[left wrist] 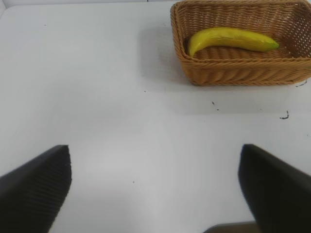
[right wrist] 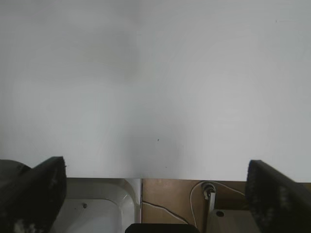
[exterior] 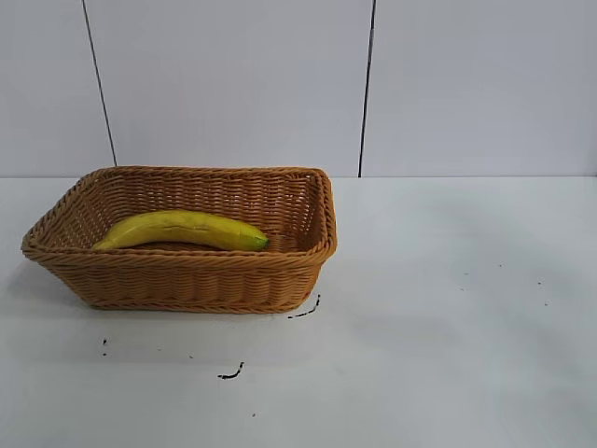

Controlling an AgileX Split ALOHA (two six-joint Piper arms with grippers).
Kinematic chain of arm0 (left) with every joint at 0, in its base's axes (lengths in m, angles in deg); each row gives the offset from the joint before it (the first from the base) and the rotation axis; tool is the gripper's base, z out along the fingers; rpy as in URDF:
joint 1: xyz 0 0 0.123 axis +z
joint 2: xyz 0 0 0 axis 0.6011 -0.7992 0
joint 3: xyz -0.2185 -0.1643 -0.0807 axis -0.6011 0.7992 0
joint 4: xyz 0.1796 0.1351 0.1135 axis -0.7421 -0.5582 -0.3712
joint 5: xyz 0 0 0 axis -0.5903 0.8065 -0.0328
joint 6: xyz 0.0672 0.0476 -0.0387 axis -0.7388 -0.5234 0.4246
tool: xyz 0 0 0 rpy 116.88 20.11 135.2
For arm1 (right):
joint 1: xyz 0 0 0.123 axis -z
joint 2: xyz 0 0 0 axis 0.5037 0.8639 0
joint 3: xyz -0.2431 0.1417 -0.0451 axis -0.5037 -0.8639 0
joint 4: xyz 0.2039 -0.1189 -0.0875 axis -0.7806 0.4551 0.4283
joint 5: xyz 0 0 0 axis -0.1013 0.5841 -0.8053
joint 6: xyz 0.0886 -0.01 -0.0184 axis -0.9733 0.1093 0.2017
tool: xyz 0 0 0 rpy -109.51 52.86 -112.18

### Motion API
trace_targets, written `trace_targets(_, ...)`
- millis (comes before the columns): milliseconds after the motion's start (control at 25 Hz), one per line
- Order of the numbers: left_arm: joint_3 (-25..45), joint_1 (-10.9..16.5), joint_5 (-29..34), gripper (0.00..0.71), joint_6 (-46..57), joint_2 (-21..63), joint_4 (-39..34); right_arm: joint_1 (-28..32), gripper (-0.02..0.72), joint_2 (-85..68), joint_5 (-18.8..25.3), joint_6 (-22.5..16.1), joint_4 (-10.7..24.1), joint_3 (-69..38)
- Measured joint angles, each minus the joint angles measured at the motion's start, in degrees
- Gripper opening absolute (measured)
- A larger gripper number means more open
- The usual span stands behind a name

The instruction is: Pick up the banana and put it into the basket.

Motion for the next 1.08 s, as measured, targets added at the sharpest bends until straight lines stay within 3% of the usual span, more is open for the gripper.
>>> trace_targets(680,0.0,0.0,0.0,0.693,0.0,0.0,0.0,0.0,0.690,-34.6,0.2,0.4,0.0,-3.5)
trace_targets(1080,0.0,0.0,0.0,0.693,0.0,0.0,0.0,0.0,0.690,-36.1,0.3,0.4,-0.3,-3.5)
